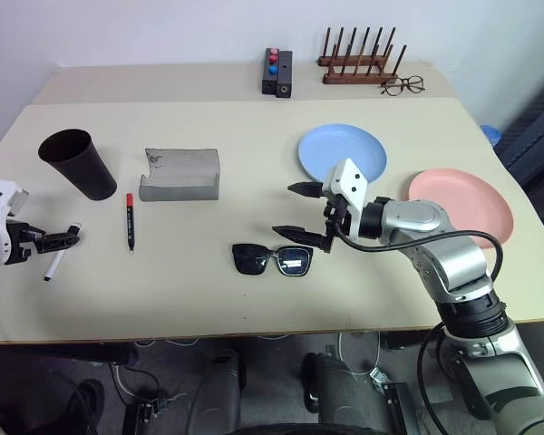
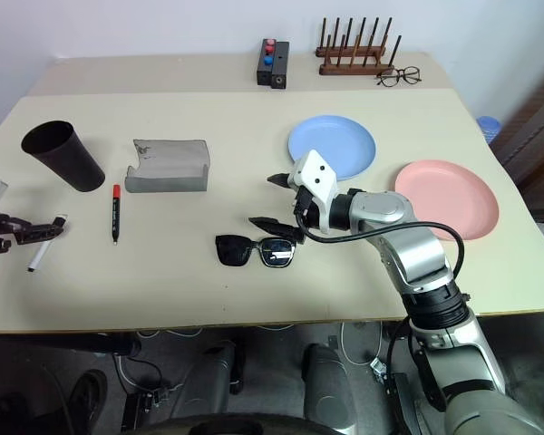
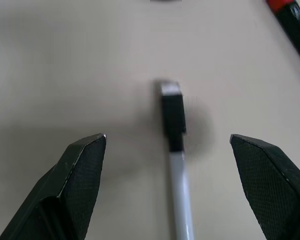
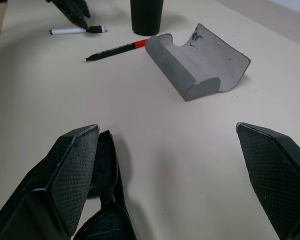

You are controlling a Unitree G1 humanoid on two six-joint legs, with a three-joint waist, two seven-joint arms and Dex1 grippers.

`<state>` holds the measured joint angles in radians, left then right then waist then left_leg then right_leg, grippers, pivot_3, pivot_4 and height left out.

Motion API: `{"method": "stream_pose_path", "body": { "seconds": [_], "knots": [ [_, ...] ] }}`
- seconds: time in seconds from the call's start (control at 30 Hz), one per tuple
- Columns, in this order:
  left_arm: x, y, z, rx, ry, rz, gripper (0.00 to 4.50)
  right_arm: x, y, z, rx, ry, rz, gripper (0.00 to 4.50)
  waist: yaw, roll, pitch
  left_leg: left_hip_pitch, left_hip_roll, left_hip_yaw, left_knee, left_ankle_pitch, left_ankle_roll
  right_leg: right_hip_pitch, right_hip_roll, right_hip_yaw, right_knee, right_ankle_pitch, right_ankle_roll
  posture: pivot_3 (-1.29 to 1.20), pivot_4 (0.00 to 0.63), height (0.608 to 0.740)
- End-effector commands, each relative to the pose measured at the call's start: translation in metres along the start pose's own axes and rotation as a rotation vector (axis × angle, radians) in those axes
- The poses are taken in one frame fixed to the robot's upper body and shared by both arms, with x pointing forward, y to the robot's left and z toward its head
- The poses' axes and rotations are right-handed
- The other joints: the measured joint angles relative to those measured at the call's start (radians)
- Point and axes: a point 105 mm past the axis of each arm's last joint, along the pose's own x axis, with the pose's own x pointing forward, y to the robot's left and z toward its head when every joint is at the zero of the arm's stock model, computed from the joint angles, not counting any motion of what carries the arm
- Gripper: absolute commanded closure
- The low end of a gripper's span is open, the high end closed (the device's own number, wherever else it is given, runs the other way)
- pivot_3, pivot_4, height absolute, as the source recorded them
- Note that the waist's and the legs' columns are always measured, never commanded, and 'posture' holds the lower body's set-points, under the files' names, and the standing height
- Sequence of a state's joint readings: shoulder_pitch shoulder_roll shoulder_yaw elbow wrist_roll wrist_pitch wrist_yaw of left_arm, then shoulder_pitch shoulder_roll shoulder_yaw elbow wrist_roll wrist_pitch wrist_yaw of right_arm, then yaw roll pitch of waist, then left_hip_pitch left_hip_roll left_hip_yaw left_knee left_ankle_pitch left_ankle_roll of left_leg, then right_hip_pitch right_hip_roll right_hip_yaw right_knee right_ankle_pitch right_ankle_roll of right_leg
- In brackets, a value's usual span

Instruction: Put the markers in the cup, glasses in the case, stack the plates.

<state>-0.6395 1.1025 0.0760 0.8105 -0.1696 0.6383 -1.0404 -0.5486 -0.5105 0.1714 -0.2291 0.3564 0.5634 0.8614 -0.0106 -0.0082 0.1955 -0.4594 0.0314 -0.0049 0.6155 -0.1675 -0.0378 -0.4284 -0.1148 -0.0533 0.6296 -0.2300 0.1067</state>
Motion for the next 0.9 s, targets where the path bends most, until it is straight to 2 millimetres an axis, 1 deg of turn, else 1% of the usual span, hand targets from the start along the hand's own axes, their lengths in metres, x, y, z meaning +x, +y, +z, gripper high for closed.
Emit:
{"method": "stream_pose_path", "body": {
  "seconds": [0.03, 0.13, 0.2, 0.23, 0.27, 0.33, 0.37, 0.4, 0.43, 0.47, 0.57, 0.67, 0.73, 0.83, 0.9],
  "knots": [
    [0.000, 0.002, 0.004, 0.010, 0.014, 0.004, 0.39, -0.006, -0.001, 0.012, -0.035, -0.033, -0.017, 0.00, -0.001, 0.000, 0.000, 0.000, 0.000, 0.000, 0.000, 0.000, 0.000, 0.000, 0.000, 0.000, 0.000, 0.000, 0.000, 0.00, 0.150, 0.740],
    [0.001, 0.000, 0.001, -0.006, 0.045, -0.030, 0.39, -0.007, -0.002, 0.012, -0.037, -0.031, -0.020, 0.00, -0.003, -0.001, 0.000, 0.000, 0.000, 0.000, 0.000, 0.000, 0.000, 0.000, 0.000, 0.000, 0.000, 0.000, 0.000, 0.00, 0.150, 0.740],
    [0.002, 0.000, -0.003, -0.008, 0.071, -0.035, 0.91, -0.007, -0.002, 0.011, -0.037, -0.031, -0.022, 0.00, -0.003, -0.001, 0.000, 0.000, 0.000, 0.000, 0.000, 0.000, 0.000, 0.000, 0.000, 0.000, 0.000, 0.000, 0.000, 0.00, 0.150, 0.740],
    [0.002, 0.000, -0.007, -0.002, 0.090, -0.037, 1.24, -0.007, -0.002, 0.011, -0.037, -0.030, -0.024, 0.00, -0.003, -0.001, 0.000, 0.000, 0.000, 0.000, 0.000, 0.000, 0.000, 0.000, 0.000, 0.000, 0.000, 0.000, 0.000, 0.00, 0.150, 0.740],
    [0.004, -0.001, -0.012, -0.003, 0.110, -0.049, 1.72, -0.008, -0.002, 0.011, -0.037, -0.030, -0.026, 0.00, -0.003, -0.001, 0.000, 0.000, 0.000, 0.000, 0.000, 0.000, 0.000, 0.000, 0.000, 0.000, 0.000, 0.000, 0.000, 0.00, 0.150, 0.740],
    [0.005, -0.002, -0.020, -0.010, 0.140, -0.057, 2.76, -0.008, -0.003, 0.011, -0.038, -0.030, -0.031, 0.00, -0.002, -0.001, 0.000, 0.000, 0.000, 0.000, 0.000, 0.000, 0.000, 0.000, 0.000, 0.000, 0.000, 0.000, 0.000, 0.00, 0.150, 0.740],
    [0.006, -0.002, -0.021, -0.018, 0.141, -0.060, 3.25, -0.009, -0.003, 0.011, -0.038, -0.029, -0.032, 0.00, -0.002, -0.001, 0.000, 0.000, 0.000, 0.000, 0.000, 0.000, 0.000, 0.000, 0.000, 0.000, 0.000, 0.000, 0.000, 0.00, 0.150, 0.740],
    [0.006, -0.002, -0.022, -0.023, 0.141, -0.060, 3.83, -0.009, -0.003, 0.011, -0.039, -0.028, -0.032, 0.00, -0.002, -0.001, 0.000, 0.000, 0.000, 0.000, 0.000, 0.000, 0.000, 0.000, 0.000, 0.000, 0.000, 0.000, 0.000, 0.00, 0.150, 0.740],
    [0.006, -0.002, -0.022, -0.026, 0.139, -0.061, 4.29, -0.009, -0.003, 0.011, -0.039, -0.028, -0.033, 0.00, -0.002, -0.001, 0.000, 0.000, 0.000, 0.000, 0.000, 0.000, 0.000, 0.000, 0.000, 0.000, 0.000, 0.000, 0.000, 0.00, 0.150, 0.740],
    [0.006, -0.001, -0.022, -0.021, 0.140, -0.060, 4.40, -0.009, -0.003, 0.011, -0.040, -0.028, -0.034, 0.00, -0.002, -0.001, 0.000, 0.000, 0.000, 0.000, 0.000, 0.000, 0.000, 0.000, 0.000, 0.000, 0.000, 0.000, 0.000, 0.00, 0.150, 0.740],
    [0.002, 0.001, -0.019, -0.001, 0.120, -0.059, 4.40, -0.009, -0.004, 0.011, -0.042, -0.028, -0.034, 0.00, -0.002, -0.001, 0.000, 0.000, 0.000, 0.000, 0.000, 0.000, 0.000, 0.000, 0.000, 0.000, 0.000, 0.000, 0.000, 0.00, 0.150, 0.740],
    [-0.007, 0.002, -0.016, 0.003, 0.100, -0.073, 4.40, -0.009, -0.005, 0.010, -0.043, -0.028, -0.034, 0.00, -0.003, -0.001, 0.000, 0.000, 0.000, 0.000, 0.000, 0.000, 0.000, 0.000, 0.000, 0.000, 0.000, 0.000, 0.000, 0.00, 0.150, 0.740],
    [-0.017, 0.000, -0.011, 0.010, 0.071, -0.092, 4.40, -0.009, -0.006, 0.010, -0.046, -0.028, -0.034, 0.00, -0.008, -0.001, 0.000, 0.000, 0.000, 0.000, 0.000, 0.000, 0.000, 0.000, 0.000, 0.000, 0.000, 0.000, 0.000, 0.00, 0.150, 0.740],
    [-0.029, -0.009, 0.001, 0.079, 0.007, -0.134, 4.40, -0.009, -0.007, 0.010, -0.049, -0.028, -0.032, 0.00, -0.006, -0.001, 0.000, 0.000, 0.001, 0.000, 0.000, 0.000, 0.000, 0.000, 0.000, 0.000, 0.000, 0.000, 0.000, 0.00, 0.150, 0.740],
    [-0.038, -0.025, 0.010, 0.252, -0.065, -0.198, 4.40, -0.008, -0.007, 0.010, -0.054, -0.029, -0.028, 0.00, -0.006, -0.001, 0.000, 0.000, 0.001, 0.000, 0.000, 0.000, 0.000, 0.000, 0.000, 0.000, 0.000, 0.000, -0.001, 0.00, 0.150, 0.740]
  ]
}}
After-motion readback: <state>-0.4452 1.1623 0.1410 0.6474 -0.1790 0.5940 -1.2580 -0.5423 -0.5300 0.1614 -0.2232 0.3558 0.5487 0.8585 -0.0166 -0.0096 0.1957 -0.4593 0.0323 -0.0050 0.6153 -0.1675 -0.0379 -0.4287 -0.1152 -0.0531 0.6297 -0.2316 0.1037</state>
